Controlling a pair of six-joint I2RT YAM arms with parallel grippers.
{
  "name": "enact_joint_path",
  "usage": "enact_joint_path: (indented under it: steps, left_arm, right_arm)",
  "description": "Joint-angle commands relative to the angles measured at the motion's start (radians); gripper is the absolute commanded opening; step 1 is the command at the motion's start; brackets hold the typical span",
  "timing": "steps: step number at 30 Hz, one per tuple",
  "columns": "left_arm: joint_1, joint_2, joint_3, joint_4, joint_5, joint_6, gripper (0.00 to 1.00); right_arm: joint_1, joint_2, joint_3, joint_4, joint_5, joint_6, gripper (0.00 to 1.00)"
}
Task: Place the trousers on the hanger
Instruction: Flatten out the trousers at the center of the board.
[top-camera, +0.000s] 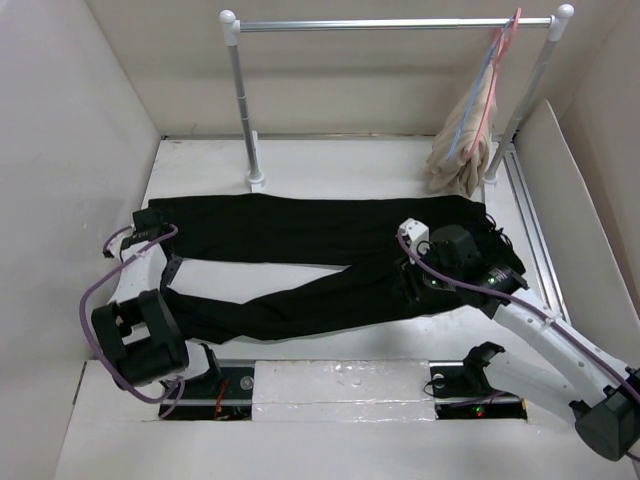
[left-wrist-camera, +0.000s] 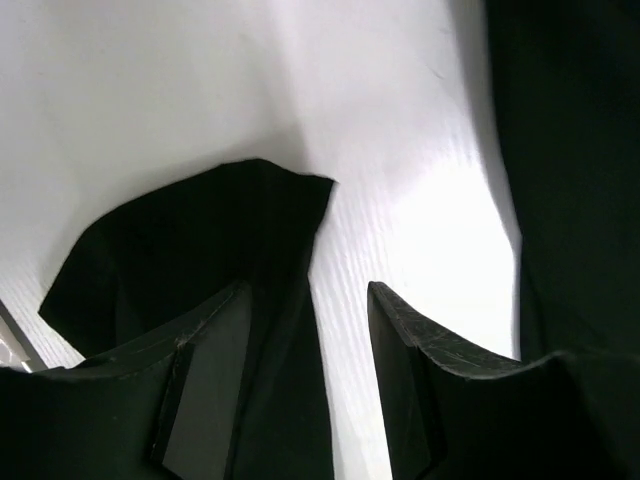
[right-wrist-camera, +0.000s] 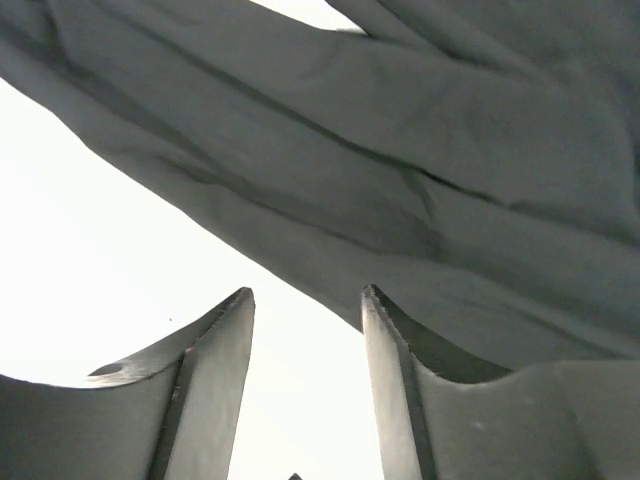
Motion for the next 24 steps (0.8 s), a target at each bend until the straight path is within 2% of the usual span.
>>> enact_joint_path:
  steps: [1, 5, 10, 15, 16, 17, 18, 19, 21, 24]
  left_arm:
    - [0.041, 0.014, 0.016, 0.023, -0.059, -0.031, 0.46]
    - [0.102, 0.028, 0.024, 0.077, -0.032, 0.037, 0.47]
    - [0.102, 0.141, 0.058, 0.123, -0.019, 0.092, 0.46]
    - [0.081, 0.18, 0.041, 0.193, 0.024, 0.129, 0.44]
    - [0.069, 0.189, 0.041, 0.196, 0.019, 0.132, 0.41]
    - [0.069, 0.192, 0.044, 0.196, 0.018, 0.135, 0.33]
    - [0.069, 0.195, 0.056, 0.183, 0.022, 0.131, 0.06]
    - [0.069, 0.186, 0.067, 0.169, 0.021, 0.129, 0.0]
    - [0.069, 0.151, 0.104, 0.123, 0.052, 0.131, 0.0]
    - [0.069, -0.03, 0.174, 0.065, 0.121, 0.146, 0.0]
  right_arm:
    - [0.042, 0.005, 0.092, -0.035, 0.048, -0.068, 0.53]
    - [0.054, 0.027, 0.112, -0.038, 0.064, -0.068, 0.55]
    - [0.072, 0.071, 0.144, -0.009, 0.072, -0.033, 0.55]
    - [0.14, 0.102, 0.181, 0.017, 0.121, 0.019, 0.55]
    - [0.14, 0.11, 0.192, 0.02, 0.124, 0.022, 0.56]
    - [0.152, 0.126, 0.195, 0.02, 0.125, 0.024, 0.56]
    - [0.166, 0.131, 0.198, 0.023, 0.133, 0.035, 0.56]
    - [0.166, 0.134, 0.2, 0.032, 0.136, 0.039, 0.56]
    - [0.177, 0.14, 0.201, 0.037, 0.156, 0.047, 0.56]
    - [0.177, 0.13, 0.198, 0.043, 0.171, 0.046, 0.56]
